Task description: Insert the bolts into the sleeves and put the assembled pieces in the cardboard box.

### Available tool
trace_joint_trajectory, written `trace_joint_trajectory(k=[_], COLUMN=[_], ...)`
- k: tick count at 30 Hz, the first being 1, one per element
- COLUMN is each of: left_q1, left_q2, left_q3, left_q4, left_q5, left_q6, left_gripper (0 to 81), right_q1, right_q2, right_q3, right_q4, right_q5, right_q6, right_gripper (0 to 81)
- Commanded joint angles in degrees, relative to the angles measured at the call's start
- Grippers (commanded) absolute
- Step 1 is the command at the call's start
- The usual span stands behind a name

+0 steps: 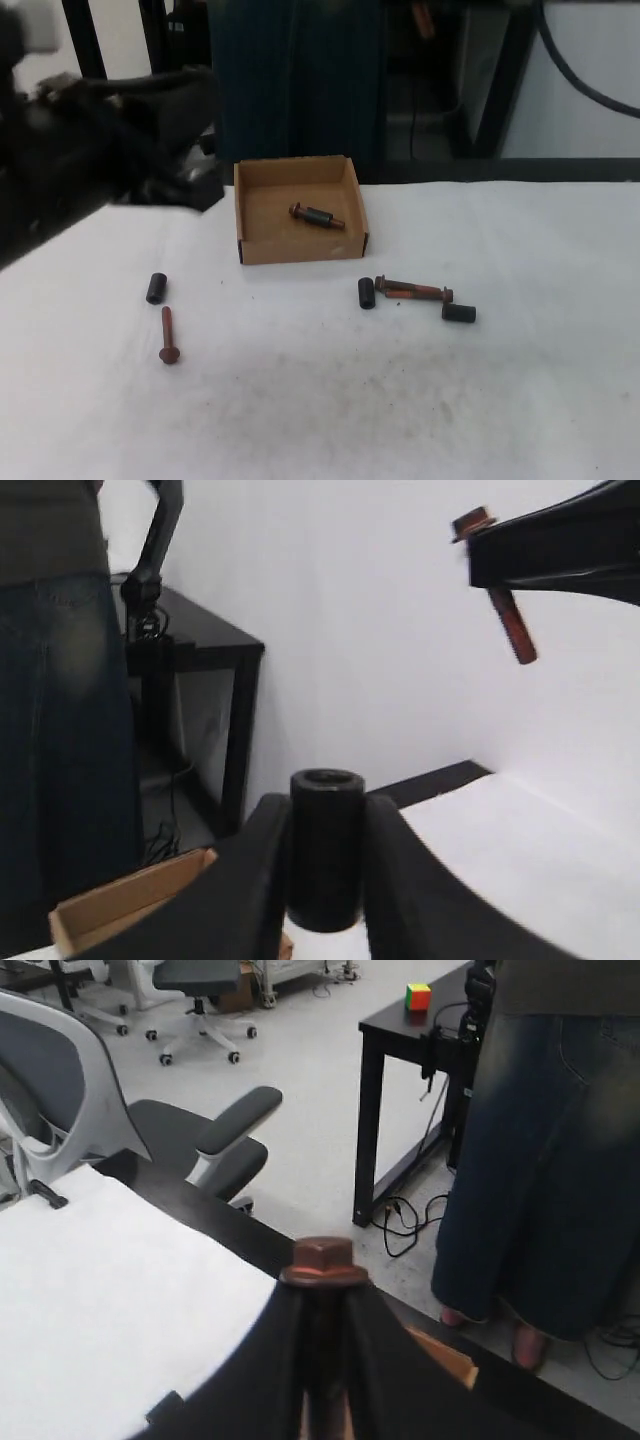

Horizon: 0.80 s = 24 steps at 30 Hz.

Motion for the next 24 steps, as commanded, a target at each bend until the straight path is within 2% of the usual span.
trace_joint_trajectory(k=[1, 6, 11, 15, 21, 24], left_q1=[0.04, 0.04, 0.04, 0.04, 2.59, 4.59], left_q2=[-2.71, -6.81, -7.76, -8.33, -11.6, -11.58], left_q3=[3.23, 7.44, 11.51, 14.22, 15.92, 15.89], left_q4=[-2.43, -4.3, -5.36, -7.33, -6.19, -6.19], left_q5=[3.6, 4.54, 6.34, 6.48, 7.08, 8.77], left_q6=[-1.08, -1.06, -1.06, -0.96, 1.39, 0.49], left_gripper=[0.9, 0.9, 0.9, 0.9, 0.9, 0.9], right_q1=[0.75, 1.98, 3.57, 4.57, 7.08, 7.91], right_q2=[-0.66, -0.66, -0.66, -1.21, -8.76, -11.85], right_q3=[-0.52, 1.79, 8.62, 17.29, 27.01, 33.57], right_q4=[-0.55, -2.72, -14.82, -37.62, -45.09, -50.76], right_q5=[-0.76, -3.82, -6.4, -6.4, -6.4, -6.4], right_q6=[3.66, 7.42, 8.55, -0.53, -12.23, -11.89], right_gripper=[0.2, 0.2, 0.2, 0.2, 0.2, 0.2])
